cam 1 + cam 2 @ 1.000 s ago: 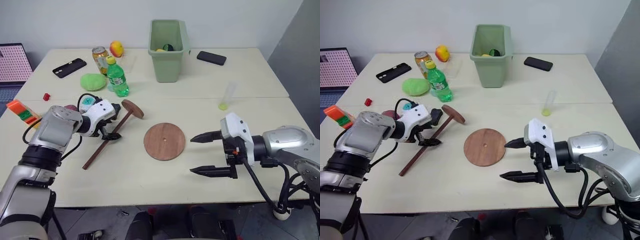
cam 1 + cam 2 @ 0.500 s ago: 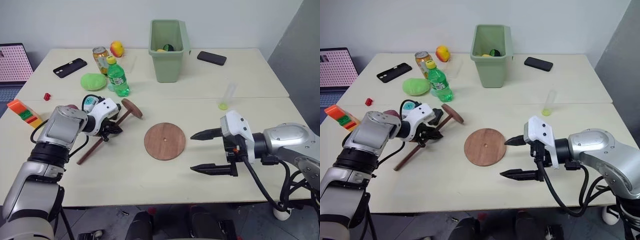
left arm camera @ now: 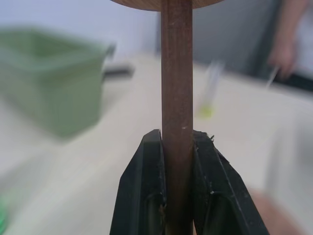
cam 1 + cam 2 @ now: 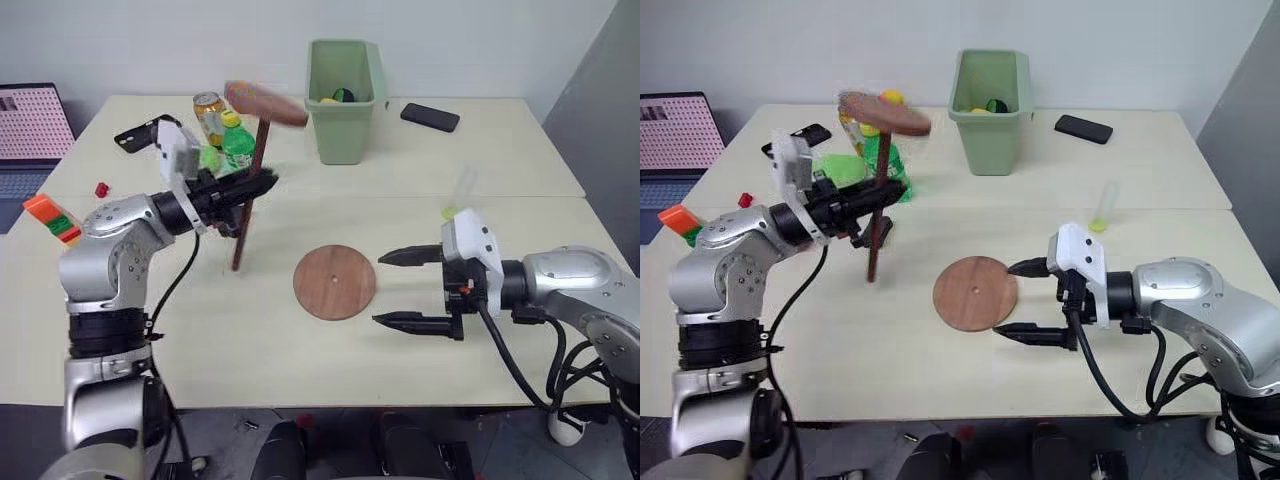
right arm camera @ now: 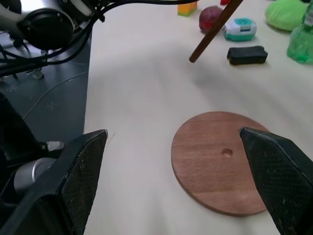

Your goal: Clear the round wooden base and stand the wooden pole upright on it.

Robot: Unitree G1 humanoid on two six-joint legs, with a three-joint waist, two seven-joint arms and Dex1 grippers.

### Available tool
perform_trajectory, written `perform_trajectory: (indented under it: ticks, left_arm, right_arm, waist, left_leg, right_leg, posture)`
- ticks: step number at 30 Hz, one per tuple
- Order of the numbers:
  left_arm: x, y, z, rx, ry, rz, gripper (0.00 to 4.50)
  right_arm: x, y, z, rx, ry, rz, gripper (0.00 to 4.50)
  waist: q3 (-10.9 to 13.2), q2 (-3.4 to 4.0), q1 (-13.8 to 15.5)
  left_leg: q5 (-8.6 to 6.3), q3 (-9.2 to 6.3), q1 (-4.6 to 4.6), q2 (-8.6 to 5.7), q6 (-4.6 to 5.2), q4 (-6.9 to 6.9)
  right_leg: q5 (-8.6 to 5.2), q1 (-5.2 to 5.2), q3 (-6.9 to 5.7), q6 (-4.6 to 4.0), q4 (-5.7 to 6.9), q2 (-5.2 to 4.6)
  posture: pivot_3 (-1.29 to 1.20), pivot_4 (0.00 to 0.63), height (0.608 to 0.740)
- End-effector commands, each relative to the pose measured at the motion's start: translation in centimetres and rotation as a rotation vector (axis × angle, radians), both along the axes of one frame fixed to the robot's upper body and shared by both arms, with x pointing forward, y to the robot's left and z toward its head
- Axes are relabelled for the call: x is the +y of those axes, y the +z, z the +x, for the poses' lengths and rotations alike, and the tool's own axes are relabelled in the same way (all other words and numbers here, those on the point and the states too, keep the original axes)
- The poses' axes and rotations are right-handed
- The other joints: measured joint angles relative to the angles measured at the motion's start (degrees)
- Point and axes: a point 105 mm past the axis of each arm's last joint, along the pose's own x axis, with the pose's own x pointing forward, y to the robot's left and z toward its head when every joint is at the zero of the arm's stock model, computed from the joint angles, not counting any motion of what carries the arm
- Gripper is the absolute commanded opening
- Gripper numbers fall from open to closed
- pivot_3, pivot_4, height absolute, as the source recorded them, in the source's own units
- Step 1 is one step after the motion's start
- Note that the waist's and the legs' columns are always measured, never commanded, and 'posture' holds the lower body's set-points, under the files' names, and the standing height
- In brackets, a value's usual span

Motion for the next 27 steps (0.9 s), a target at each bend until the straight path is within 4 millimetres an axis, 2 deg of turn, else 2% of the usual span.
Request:
perform_trajectory:
  ticks: [1, 5, 10, 21, 27]
  left_arm:
    - [-2.8, 1.3, -1.4, -0.086, -0.090, -0.088, 0.28]
    - [-6.0, 0.0, -2.2, -0.112, -0.184, -0.079, 0.28]
    - [-8.0, -1.0, -1.7, -0.133, -0.210, -0.089, 0.28]
    - [-9.7, -3.8, 0.2, -0.122, -0.163, -0.149, 0.28]
    - [-10.5, -4.8, 0.2, -0.119, -0.168, -0.157, 0.28]
  right_arm:
    - [0.2, 1.3, 0.4, -0.086, 0.005, 0.058, 4.50]
    - [0.2, 1.2, 0.7, -0.069, 0.014, 0.089, 4.50]
    - [-0.3, 0.7, 1.3, -0.062, -0.011, 0.078, 4.50]
    - [-1.1, 0.4, 1.3, -0.059, -0.062, 0.078, 4.50]
    - [-1.4, 0.4, 1.2, -0.057, -0.079, 0.075, 4.50]
  waist:
    - [0.0, -0.02, 0.1]
    - [0.0, -0.03, 0.1]
    - [0.0, -0.03, 0.1]
    - [0.0, -0.03, 0.2]
    - [0.0, -0.04, 0.3]
  left_leg:
    - [-0.04, -0.01, 0.03, -0.01, 0.08, 0.02]
    - [-0.04, 0.00, 0.03, -0.06, 0.07, 0.04]
    - [-0.04, -0.01, 0.04, -0.04, 0.08, 0.04]
    - [-0.05, -0.01, 0.04, -0.06, 0.09, 0.04]
    - [-0.05, -0.02, 0.04, -0.07, 0.09, 0.03]
  right_leg:
    - [0.00, 0.05, -0.01, 0.00, 0.00, 0.00]
    - [0.00, 0.07, -0.01, 0.00, 0.00, 0.02]
    - [0.00, 0.06, -0.01, 0.00, 0.01, 0.07]
    - [0.00, 0.07, -0.01, 0.00, -0.01, 0.07]
    - [0.00, 0.08, -0.01, 0.00, -0.02, 0.07]
  posture:
    - [0.00, 0.150, 0.740]
    - [0.00, 0.150, 0.740]
    - [0.00, 0.150, 0.740]
    - [0.00, 0.150, 0.740]
    - [0.00, 0.150, 0.740]
